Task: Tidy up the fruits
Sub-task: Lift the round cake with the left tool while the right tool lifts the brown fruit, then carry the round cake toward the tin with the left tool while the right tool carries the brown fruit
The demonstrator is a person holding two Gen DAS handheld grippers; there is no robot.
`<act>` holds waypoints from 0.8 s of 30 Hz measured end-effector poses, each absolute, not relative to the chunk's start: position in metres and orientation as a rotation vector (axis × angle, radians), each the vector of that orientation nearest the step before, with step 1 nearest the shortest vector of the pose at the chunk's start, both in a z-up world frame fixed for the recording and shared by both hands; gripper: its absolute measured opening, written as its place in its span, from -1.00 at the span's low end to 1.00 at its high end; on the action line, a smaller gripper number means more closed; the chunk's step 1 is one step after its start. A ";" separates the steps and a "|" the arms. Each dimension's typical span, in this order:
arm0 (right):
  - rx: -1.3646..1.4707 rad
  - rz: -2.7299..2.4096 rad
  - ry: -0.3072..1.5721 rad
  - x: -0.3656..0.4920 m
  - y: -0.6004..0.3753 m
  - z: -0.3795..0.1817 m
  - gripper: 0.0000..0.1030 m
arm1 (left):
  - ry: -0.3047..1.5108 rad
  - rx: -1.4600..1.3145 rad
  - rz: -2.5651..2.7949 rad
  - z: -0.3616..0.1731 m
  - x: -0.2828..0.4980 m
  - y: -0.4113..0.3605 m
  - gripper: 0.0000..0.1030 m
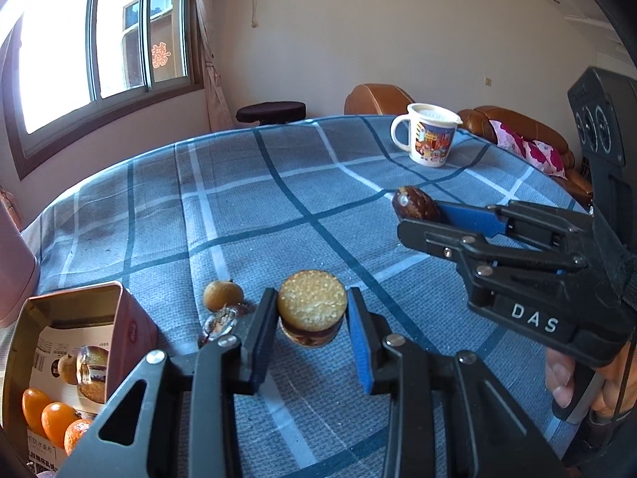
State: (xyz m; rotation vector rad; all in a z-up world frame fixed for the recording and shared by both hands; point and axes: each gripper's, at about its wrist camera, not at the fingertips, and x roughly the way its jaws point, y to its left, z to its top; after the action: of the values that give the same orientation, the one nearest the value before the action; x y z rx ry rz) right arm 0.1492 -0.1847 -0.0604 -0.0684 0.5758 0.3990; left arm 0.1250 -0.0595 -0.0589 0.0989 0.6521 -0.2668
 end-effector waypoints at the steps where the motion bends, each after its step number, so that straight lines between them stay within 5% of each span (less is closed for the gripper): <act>1: -0.068 0.401 0.568 0.148 -0.185 -0.060 -0.34 | 0.639 0.093 -0.263 -0.057 0.124 -0.058 -0.30; 24: -0.061 0.437 0.393 0.120 -0.191 -0.044 -0.34 | 0.466 0.041 -0.197 -0.042 0.098 -0.041 -0.30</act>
State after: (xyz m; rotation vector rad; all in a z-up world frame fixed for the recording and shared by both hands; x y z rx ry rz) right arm 0.1195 -0.1906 -0.0444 -0.0606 0.3928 0.4373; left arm 0.0976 -0.0411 -0.0416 0.0410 0.4658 -0.1972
